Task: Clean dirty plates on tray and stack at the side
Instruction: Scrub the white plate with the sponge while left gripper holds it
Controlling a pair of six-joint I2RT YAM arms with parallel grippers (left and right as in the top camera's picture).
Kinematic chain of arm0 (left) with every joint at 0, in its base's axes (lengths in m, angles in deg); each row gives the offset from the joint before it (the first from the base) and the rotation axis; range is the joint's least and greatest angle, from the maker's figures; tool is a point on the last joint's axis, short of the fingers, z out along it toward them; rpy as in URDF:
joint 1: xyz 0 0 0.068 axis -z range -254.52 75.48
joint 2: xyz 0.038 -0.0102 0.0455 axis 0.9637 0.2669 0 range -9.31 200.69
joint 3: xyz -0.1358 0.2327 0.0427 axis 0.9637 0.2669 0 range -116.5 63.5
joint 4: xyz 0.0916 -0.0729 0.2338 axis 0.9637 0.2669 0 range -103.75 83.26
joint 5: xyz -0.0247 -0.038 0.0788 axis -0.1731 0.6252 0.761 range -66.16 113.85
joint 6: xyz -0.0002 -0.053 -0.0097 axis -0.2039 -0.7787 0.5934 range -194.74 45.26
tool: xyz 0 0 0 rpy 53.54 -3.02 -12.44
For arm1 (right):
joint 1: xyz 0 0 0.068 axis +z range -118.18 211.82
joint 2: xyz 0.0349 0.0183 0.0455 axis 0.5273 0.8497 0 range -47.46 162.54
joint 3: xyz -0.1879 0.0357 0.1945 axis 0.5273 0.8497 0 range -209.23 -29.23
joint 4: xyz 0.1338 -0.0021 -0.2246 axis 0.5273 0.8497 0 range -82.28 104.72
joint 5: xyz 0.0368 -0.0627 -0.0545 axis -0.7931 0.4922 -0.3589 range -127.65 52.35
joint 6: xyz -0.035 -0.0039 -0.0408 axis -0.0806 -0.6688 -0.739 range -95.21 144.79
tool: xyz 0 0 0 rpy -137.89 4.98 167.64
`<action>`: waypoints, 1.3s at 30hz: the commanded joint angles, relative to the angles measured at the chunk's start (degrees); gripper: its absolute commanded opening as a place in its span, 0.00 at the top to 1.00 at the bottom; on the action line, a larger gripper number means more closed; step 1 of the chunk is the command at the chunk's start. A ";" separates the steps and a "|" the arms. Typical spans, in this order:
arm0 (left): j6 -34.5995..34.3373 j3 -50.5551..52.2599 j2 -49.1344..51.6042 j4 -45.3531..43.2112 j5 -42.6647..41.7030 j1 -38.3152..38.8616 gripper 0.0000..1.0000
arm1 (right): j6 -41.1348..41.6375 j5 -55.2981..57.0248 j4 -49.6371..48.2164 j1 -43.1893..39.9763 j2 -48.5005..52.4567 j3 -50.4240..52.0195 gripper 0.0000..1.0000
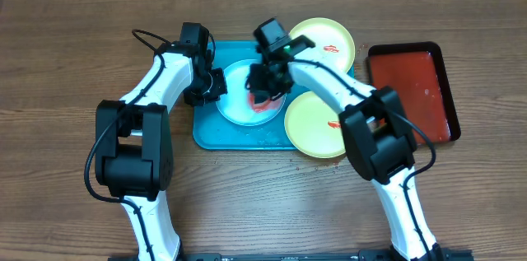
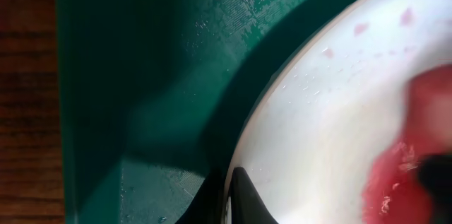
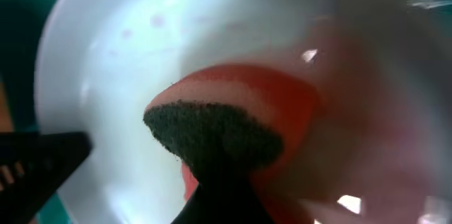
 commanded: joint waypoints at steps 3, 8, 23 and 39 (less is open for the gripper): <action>0.26 2.23 3.02 0.15 1.68 0.42 0.96 | 1.29 -5.20 0.39 4.15 4.00 0.52 0.96; 0.26 2.23 3.02 0.24 1.68 0.42 0.96 | -1.84 -2.25 5.86 1.62 3.69 -1.75 0.96; 0.31 2.23 3.02 0.85 1.70 0.42 0.96 | -10.23 21.29 9.62 -1.95 4.68 -8.59 0.96; 0.28 2.23 3.02 1.27 1.66 0.42 0.96 | -7.63 -10.71 8.00 3.19 9.31 -9.44 0.96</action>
